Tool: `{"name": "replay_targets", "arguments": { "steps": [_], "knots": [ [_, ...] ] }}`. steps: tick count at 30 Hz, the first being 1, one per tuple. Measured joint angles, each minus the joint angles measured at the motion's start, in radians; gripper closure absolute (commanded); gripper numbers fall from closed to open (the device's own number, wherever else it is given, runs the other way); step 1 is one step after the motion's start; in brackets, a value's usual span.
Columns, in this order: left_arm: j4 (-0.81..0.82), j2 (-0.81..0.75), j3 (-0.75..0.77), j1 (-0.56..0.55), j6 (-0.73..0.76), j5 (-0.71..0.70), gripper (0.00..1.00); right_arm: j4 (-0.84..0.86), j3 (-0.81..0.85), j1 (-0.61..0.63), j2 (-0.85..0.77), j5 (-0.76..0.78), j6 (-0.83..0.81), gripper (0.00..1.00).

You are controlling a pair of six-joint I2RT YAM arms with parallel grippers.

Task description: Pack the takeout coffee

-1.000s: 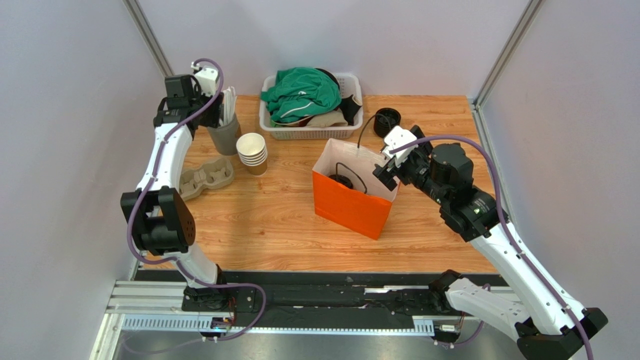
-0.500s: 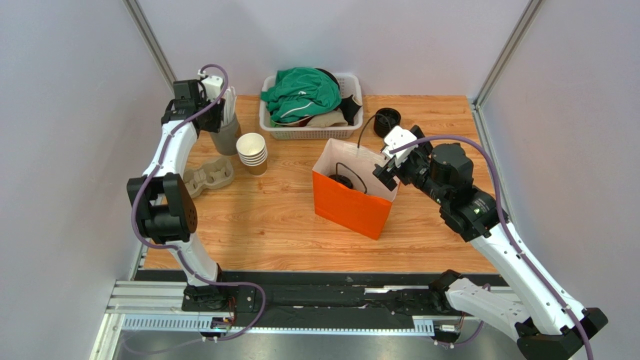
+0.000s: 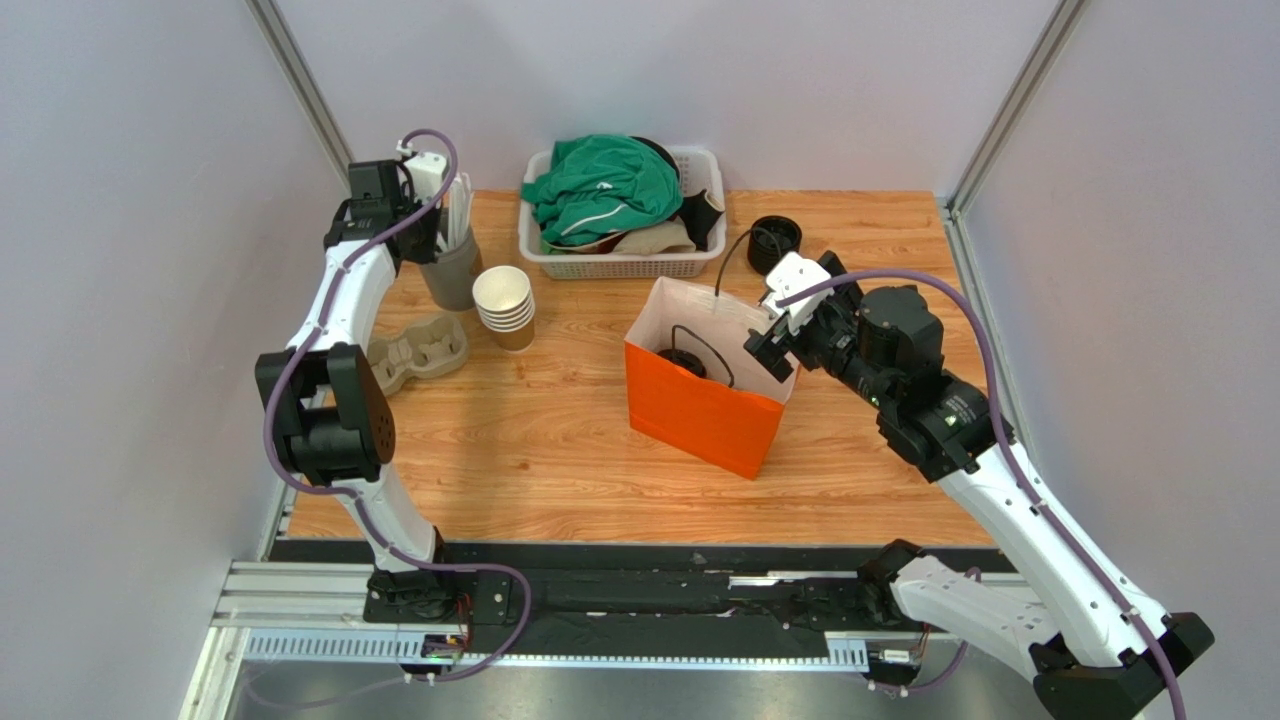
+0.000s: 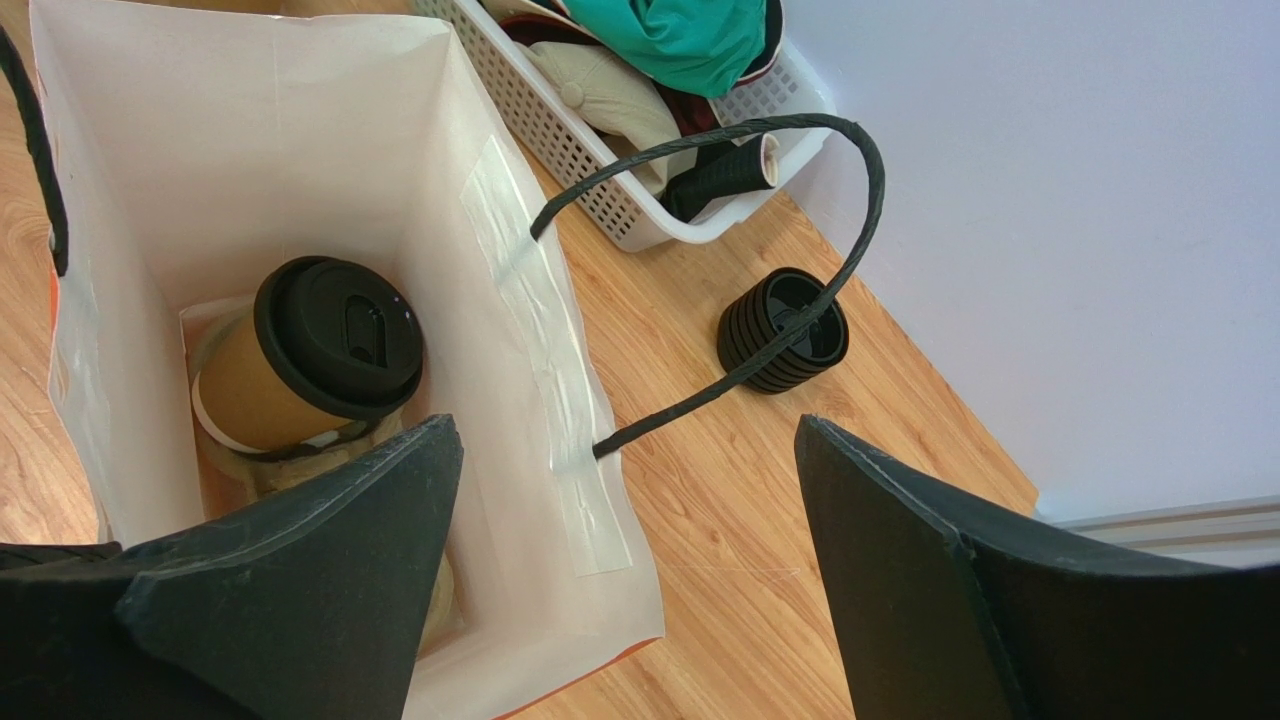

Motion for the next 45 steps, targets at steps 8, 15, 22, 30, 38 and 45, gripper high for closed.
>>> {"name": "replay_targets", "arguments": {
  "steps": [8, 15, 22, 30, 38, 45],
  "knots": [
    [-0.013, -0.004, 0.002, 0.0, 0.0, 0.0, 0.85, 0.0, 0.0, 0.0, 0.0, 0.0, 0.0, 0.12],
    [-0.062, -0.063, 0.016, 0.0, 0.0, -0.003, 0.85, 0.0, 0.0, 0.0, 0.0, 0.0, 0.0, 0.12],
    [-0.086, -0.131, 0.041, 0.0, -0.001, -0.002, 0.85, 0.0, 0.0, 0.0, 0.0, 0.0, 0.0, 0.12],
    [-0.143, -0.185, 0.055, 0.0, 0.002, -0.008, 0.85, 0.0, 0.0, 0.0, 0.0, 0.0, 0.0, 0.12],
    [-0.183, -0.225, 0.068, 0.0, 0.007, -0.024, 0.85, 0.0, 0.0, 0.0, 0.0, 0.0, 0.0, 0.12],
    [-0.222, -0.259, 0.087, 0.0, 0.006, -0.014, 0.85, 0.0, 0.0, 0.0, 0.0, 0.0, 0.0, 0.12]
  ]
}}
